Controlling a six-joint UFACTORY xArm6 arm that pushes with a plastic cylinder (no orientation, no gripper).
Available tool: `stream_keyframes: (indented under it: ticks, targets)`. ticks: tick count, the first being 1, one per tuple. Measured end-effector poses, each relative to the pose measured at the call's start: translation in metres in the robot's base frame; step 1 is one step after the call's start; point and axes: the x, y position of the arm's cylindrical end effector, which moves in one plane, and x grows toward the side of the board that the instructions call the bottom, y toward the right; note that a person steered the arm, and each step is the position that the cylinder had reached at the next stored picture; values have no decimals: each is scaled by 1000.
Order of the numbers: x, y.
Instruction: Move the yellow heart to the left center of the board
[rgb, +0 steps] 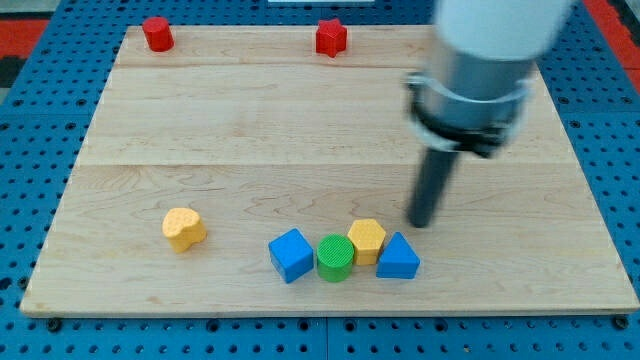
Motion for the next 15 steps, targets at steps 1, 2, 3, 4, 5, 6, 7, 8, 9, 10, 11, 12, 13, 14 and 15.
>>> stream_keyframes:
  ticks: [1, 2, 3, 4, 5, 6, 7, 8, 9, 10, 11, 12, 13, 14, 15]
  targets:
    - [-14, -93]
    - [-11, -97]
    - [23, -114]
    - [36, -132]
    - [33, -185]
    - [17, -235]
    - [-25, -287]
    - [-55, -288]
    - [-39, -273]
    - [-26, -315]
    - [-64, -329]
    - [-95, -309]
    - [-77, -311]
    - [-53, -317]
    - [-44, -294]
